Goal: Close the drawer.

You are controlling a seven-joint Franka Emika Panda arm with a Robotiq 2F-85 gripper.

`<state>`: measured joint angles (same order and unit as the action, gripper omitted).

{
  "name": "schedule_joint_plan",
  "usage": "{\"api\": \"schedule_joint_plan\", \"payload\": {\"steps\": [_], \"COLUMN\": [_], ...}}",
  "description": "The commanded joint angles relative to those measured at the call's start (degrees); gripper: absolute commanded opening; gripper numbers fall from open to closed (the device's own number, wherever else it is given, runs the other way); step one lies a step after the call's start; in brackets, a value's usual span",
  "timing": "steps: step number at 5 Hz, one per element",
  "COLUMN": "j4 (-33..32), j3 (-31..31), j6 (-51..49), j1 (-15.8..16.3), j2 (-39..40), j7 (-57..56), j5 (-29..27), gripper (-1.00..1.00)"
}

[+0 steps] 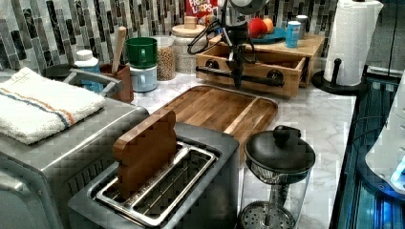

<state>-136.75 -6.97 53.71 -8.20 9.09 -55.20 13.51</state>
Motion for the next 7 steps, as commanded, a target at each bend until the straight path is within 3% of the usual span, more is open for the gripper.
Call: {"api": "schedule_joint_plan", "payload": {"steps": [1,4,7], "j4": [12.82,18.85,26.25], "j3": [-4.02,-6.46,-7.31], "j6": [-0.2,-4.11,-1.41], "j1": [-5.44,-8.8,-13.15], "j2": [4.49,5.9,11.48], "j7": [-11.61,-17.09,-25.0], "j5": [0.0,1.17,-2.45], "gripper": [-1.0,-1.0,-1.0]}}
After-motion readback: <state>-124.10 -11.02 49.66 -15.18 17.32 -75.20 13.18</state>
